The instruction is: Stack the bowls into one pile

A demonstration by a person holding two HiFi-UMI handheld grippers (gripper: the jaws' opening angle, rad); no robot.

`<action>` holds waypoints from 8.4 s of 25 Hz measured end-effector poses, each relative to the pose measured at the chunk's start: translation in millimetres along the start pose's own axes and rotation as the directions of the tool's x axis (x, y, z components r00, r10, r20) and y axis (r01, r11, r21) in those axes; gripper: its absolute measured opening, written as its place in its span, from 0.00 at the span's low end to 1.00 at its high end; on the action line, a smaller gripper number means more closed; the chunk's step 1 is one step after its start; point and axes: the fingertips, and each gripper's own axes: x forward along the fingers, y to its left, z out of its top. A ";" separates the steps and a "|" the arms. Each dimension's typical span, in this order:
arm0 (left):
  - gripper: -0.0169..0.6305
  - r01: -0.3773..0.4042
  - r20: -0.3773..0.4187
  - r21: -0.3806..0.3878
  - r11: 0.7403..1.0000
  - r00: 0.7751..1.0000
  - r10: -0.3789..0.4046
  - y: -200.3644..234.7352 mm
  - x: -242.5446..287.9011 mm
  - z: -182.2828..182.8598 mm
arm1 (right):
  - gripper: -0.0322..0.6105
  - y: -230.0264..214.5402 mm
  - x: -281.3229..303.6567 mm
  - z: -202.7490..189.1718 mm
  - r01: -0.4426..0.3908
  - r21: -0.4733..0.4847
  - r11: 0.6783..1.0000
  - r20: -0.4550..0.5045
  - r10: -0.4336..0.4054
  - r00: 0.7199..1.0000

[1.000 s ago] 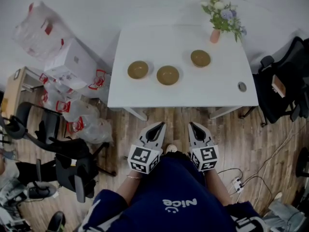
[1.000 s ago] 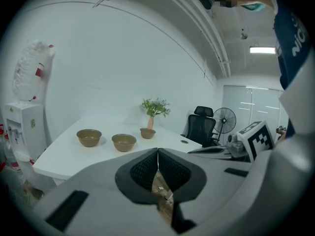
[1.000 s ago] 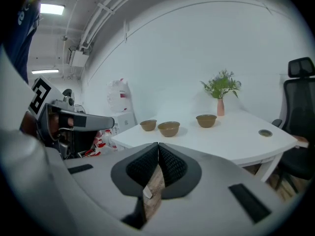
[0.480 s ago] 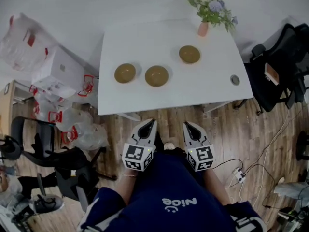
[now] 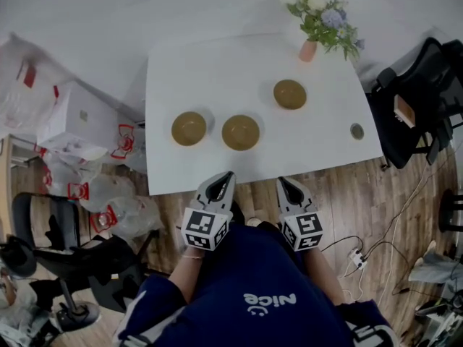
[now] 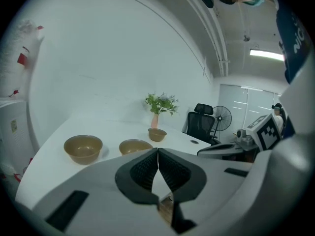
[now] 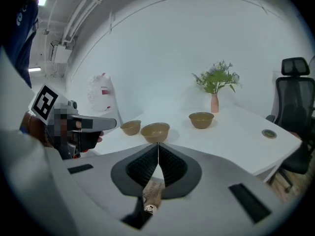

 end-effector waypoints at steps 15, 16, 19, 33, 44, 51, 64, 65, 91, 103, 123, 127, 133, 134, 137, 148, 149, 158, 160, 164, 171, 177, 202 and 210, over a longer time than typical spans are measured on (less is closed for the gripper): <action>0.05 0.131 -0.026 0.052 0.990 0.991 -0.130 94.3 48.0 37.9 | 0.09 -2.5 110.6 44.3 0.132 0.044 0.990 -0.055 -0.130 0.990; 0.05 0.135 -0.025 0.044 0.990 0.991 -0.134 99.1 47.9 39.3 | 0.09 -3.1 114.0 45.5 0.139 0.052 0.989 -0.061 -0.136 0.989; 0.05 0.133 -0.027 0.020 0.991 0.991 -0.132 112.1 48.3 39.6 | 0.09 -7.7 120.7 50.9 0.161 0.073 0.984 -0.059 -0.157 0.986; 0.05 0.040 -0.026 -0.021 0.999 0.999 -0.041 123.1 57.4 43.0 | 0.24 -27.8 152.5 58.9 0.044 0.083 0.996 -0.138 -0.032 0.990; 0.05 -0.049 -0.009 -0.026 0.998 0.999 0.049 120.5 65.5 55.3 | 0.23 -38.3 182.2 37.6 -0.074 0.097 0.992 -0.318 0.101 0.943; 0.05 -0.097 -0.002 -0.036 0.995 0.995 0.097 128.0 65.6 56.1 | 0.23 -37.6 194.8 27.0 -0.110 0.113 0.987 -0.382 0.145 0.913; 0.05 -0.120 -0.012 -0.045 0.992 0.993 0.120 126.9 70.6 51.5 | 0.13 -35.4 202.0 19.9 -0.125 0.144 0.982 -0.413 0.175 0.894; 0.05 -0.121 -0.012 -0.043 0.992 0.993 0.121 126.7 70.7 51.5 | 0.12 -34.8 202.3 20.6 -0.124 0.142 0.982 -0.410 0.173 0.896; 0.05 -0.122 -0.015 -0.049 0.991 0.992 0.122 133.9 75.5 51.6 | 0.11 -76.9 183.1 84.3 -0.054 0.162 0.985 -0.258 0.095 0.961; 0.05 -0.131 -0.020 -0.061 0.990 0.991 0.130 137.9 78.0 50.7 | 0.11 -142.1 173.6 105.2 0.079 0.173 0.982 -0.218 -0.040 0.975; 0.05 -0.136 -0.058 -0.063 0.989 0.990 0.132 132.3 87.6 43.5 | 0.11 -240.6 185.7 108.0 0.237 0.212 0.948 -0.248 -0.183 0.951; 0.05 -0.141 -0.071 -0.069 0.988 0.988 0.136 134.0 89.5 40.2 | 0.11 -249.0 192.2 103.1 0.249 0.211 0.945 -0.270 -0.188 0.944; 0.05 -0.138 -0.089 -0.067 0.988 0.987 0.132 133.3 92.3 37.6 | 0.11 -252.0 201.8 94.1 0.259 0.204 0.944 -0.301 -0.191 0.934; 0.05 -0.136 -0.091 -0.065 0.989 0.987 0.130 132.8 93.2 37.4 | 0.11 -252.4 202.5 93.0 0.263 0.200 0.944 -0.305 -0.195 0.932; 0.05 -0.129 -0.093 -0.063 0.990 0.988 0.123 132.0 94.7 36.5 | 0.11 -252.5 203.7 91.9 0.278 0.186 0.942 -0.306 -0.213 0.928; 0.05 -0.121 -0.091 -0.074 0.990 0.989 0.115 131.4 96.3 35.0 | 0.11 -253.3 205.1 90.1 0.300 0.145 0.943 -0.310 -0.245 0.919; 0.05 -0.121 -0.089 -0.075 0.990 0.989 0.114 131.8 96.2 35.1 | 0.11 -253.4 204.7 90.8 0.301 0.144 0.943 -0.307 -0.247 0.919; 0.05 -0.123 -0.068 -0.085 0.989 0.991 0.118 134.3 93.8 36.0 | 0.20 -241.7 197.8 110.4 0.274 0.092 0.957 -0.261 -0.242 0.934; 0.05 -0.128 -0.059 -0.088 0.988 0.991 0.123 135.6 92.4 37.3 | 0.20 -232.0 196.4 118.6 0.257 0.075 0.964 -0.241 -0.232 0.942; 0.05 -0.145 -0.038 -0.098 0.985 0.989 0.142 140.0 86.9 41.2 | 0.20 -207.0 194.2 131.5 0.225 0.047 0.973 -0.198 -0.212 0.957; 0.05 -0.215 -0.013 -0.106 0.971 0.977 0.215 159.1 70.8 43.7 | 0.20 -145.3 200.9 143.1 0.112 0.014 0.994 -0.152 -0.109 0.982; 0.05 -0.290 0.008 -0.122 0.949 0.956 0.293 176.8 49.3 45.1 | 0.20 -89.6 213.8 133.4 -0.001 0.007 1.000 -0.181 0.002 0.983; 0.05 -0.490 0.006 -0.218 0.844 0.864 0.503 207.1 -27.6 23.2 | 0.24 87.3 280.6 76.3 -0.421 -0.052 0.906 -0.412 0.364 0.835; 0.05 -0.522 -0.009 -0.213 0.826 0.846 0.533 211.0 -44.2 20.3 | 0.24 105.0 294.8 50.0 -0.452 -0.030 0.892 -0.504 0.377 0.777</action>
